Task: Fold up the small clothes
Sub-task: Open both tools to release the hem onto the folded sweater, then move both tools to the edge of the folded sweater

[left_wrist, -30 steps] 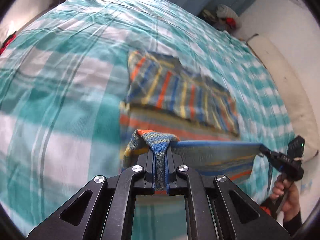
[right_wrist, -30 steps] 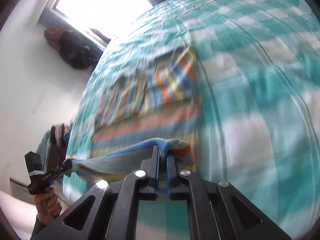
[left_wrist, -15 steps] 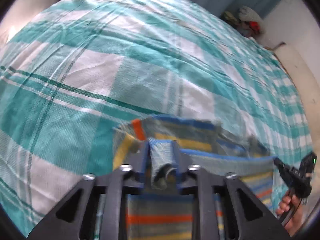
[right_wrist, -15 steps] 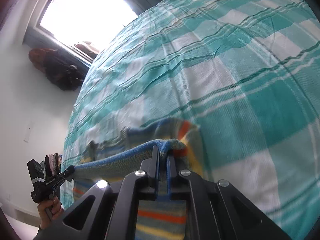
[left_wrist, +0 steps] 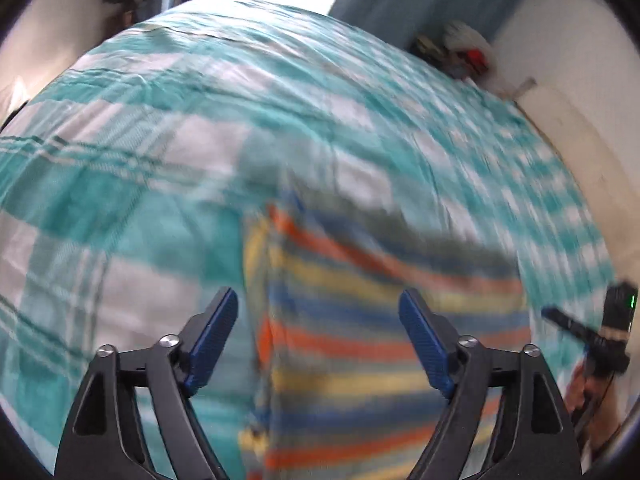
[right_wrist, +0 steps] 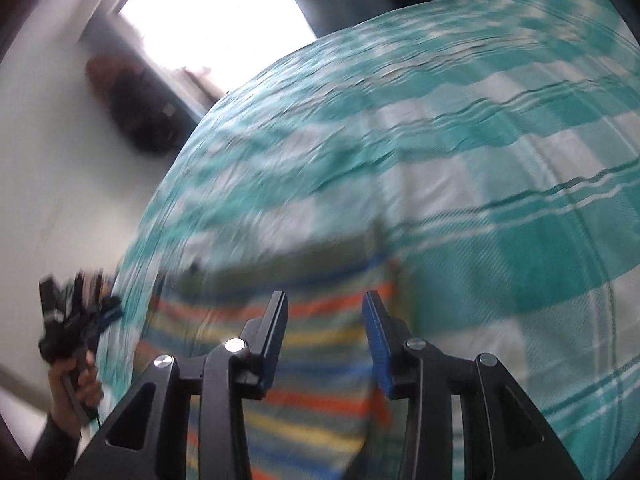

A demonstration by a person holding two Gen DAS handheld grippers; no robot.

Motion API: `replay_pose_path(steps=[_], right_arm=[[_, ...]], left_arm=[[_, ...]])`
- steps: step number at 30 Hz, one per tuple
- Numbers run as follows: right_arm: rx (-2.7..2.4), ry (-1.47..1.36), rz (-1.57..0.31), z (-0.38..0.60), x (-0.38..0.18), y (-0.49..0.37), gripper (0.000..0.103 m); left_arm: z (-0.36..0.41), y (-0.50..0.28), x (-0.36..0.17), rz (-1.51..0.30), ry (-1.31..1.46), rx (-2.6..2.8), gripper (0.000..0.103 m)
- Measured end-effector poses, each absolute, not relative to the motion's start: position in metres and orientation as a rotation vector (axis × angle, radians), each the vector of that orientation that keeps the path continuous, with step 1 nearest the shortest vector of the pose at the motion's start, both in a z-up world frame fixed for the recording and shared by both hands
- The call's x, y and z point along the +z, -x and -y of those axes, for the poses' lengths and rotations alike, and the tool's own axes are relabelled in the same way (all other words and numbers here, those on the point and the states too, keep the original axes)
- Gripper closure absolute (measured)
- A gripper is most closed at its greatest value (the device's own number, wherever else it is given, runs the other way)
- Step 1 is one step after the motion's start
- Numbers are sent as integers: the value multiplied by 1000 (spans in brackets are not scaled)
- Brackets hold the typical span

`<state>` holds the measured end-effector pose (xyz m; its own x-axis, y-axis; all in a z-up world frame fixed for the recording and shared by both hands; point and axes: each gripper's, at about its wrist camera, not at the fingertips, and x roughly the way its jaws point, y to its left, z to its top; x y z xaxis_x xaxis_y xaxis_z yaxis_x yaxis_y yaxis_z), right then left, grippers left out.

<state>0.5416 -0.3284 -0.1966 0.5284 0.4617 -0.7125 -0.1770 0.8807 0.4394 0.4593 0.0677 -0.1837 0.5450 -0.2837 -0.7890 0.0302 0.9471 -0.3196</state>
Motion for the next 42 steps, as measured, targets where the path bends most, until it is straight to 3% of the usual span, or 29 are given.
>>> replay_pose_path(steps=[1, 6, 11, 15, 19, 22, 31, 36, 37, 38, 39, 40, 42], right_arm=[[415, -282, -956, 319, -203, -525, 51], [348, -40, -1090, 307, -259, -461, 50], [301, -78, -1013, 318, -224, -432, 49], [343, -59, -967, 297, -215, -425, 47], [322, -42, -1088, 288, -257, -420, 42], [294, -91, -1040, 301, -250, -395, 40], [234, -355, -929, 371, -228, -358, 40], [252, -435, -912, 407, -212, -370, 40], [265, -448, -913, 413, -210, -376, 40], [286, -465, -918, 418, -208, -387, 40], [306, -477, -923, 423, -206, -396, 40], [329, -485, -931, 426, -206, -409, 40], [357, -483, -944, 430, -207, -438, 40]], left_arm=[[-59, -443, -193, -999, 218, -195, 14], [-54, -383, -221, -1079, 19, -127, 15], [-64, -353, -186, -1009, 160, -111, 13], [-29, -348, -186, -976, 53, -108, 8], [1, -336, -208, -1033, -152, -49, 18], [18, -304, -194, -967, -201, -117, 14], [184, -296, -178, -853, -402, -545, 14], [261, -334, -198, -871, -450, -603, 21], [269, -340, -204, -889, -446, -604, 23], [277, -347, -213, -913, -452, -607, 33], [280, -349, -220, -924, -458, -631, 50], [283, -350, -225, -932, -464, -639, 59], [282, -348, -223, -919, -442, -648, 89]])
